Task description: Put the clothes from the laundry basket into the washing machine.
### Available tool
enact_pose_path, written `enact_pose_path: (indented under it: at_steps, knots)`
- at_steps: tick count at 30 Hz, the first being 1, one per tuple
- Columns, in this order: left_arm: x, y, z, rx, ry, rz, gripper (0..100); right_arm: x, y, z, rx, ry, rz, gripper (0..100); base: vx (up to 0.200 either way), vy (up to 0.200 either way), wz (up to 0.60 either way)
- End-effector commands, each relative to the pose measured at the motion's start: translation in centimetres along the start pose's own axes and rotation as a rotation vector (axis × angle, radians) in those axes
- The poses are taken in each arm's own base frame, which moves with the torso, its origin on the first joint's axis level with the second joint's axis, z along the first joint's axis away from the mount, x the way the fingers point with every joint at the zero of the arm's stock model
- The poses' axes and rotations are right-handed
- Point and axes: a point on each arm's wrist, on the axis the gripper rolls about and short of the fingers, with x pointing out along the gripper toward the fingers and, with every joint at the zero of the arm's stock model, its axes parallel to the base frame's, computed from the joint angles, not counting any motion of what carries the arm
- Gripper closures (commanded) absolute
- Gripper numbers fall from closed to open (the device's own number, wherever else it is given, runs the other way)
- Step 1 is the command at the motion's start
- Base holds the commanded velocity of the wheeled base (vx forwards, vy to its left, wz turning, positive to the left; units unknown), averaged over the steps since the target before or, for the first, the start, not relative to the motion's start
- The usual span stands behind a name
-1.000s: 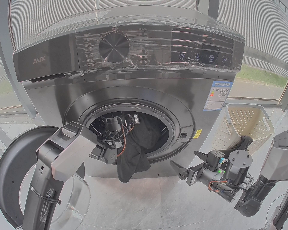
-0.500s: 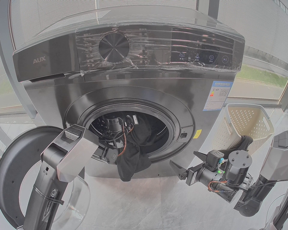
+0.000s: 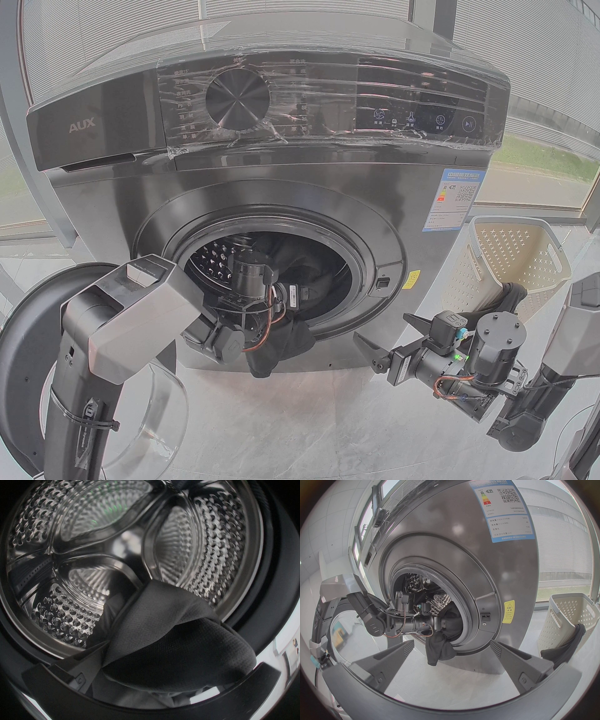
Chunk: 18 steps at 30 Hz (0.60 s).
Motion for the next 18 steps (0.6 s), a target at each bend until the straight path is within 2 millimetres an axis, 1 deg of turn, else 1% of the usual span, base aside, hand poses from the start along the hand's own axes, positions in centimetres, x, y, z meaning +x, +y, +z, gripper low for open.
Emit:
enact_pose_path:
  at_steps: [1,2,3,4,9,10,12,14,15,18]
  knots:
    - [-1.1,0.4,-0.3,0.037,0.042,-0.002,0,0.0,0.1,0.1,0.000,-0.003,0.004,0,0.000,0.000,0.00]
    - [-0.9,0.5,-0.8,0.041,0.054,0.001,0,0.0,0.1,0.0,0.000,0.000,0.005,0,0.000,0.000,0.00]
    - [-0.9,0.5,-0.8,0.041,0.054,0.001,0,0.0,0.1,0.0,0.000,0.000,0.005,0,0.000,0.000,0.00]
    - [-0.5,0.6,-1.8,0.044,0.070,0.004,0,0.0,0.2,0.0,0.000,-0.001,0.008,0,0.000,0.000,0.00]
    - [0.3,0.7,-2.7,0.045,0.081,0.009,0,0.0,0.4,0.0,-0.001,0.000,0.014,0,0.000,0.000,0.00]
    - [0.7,0.7,-3.1,0.045,0.081,0.009,0,0.0,0.4,0.0,-0.001,0.000,0.014,0,0.000,0.000,0.00]
    - [0.9,0.7,-3.4,0.046,0.084,0.009,0,0.0,0.4,0.0,-0.001,0.000,0.014,0,0.000,0.000,0.00]
    - [1.3,0.7,-4.2,0.045,0.088,0.008,0,-0.1,0.4,0.0,0.000,-0.003,0.015,0,0.000,0.000,0.00]
    - [1.4,0.7,-4.3,0.045,0.085,0.008,100,-0.1,0.4,0.0,0.000,-0.003,0.015,0,0.000,0.000,0.00]
    - [1.8,0.6,-4.0,0.038,0.068,0.010,100,-0.1,0.4,0.1,0.000,-0.004,0.015,0,0.000,0.000,0.00]
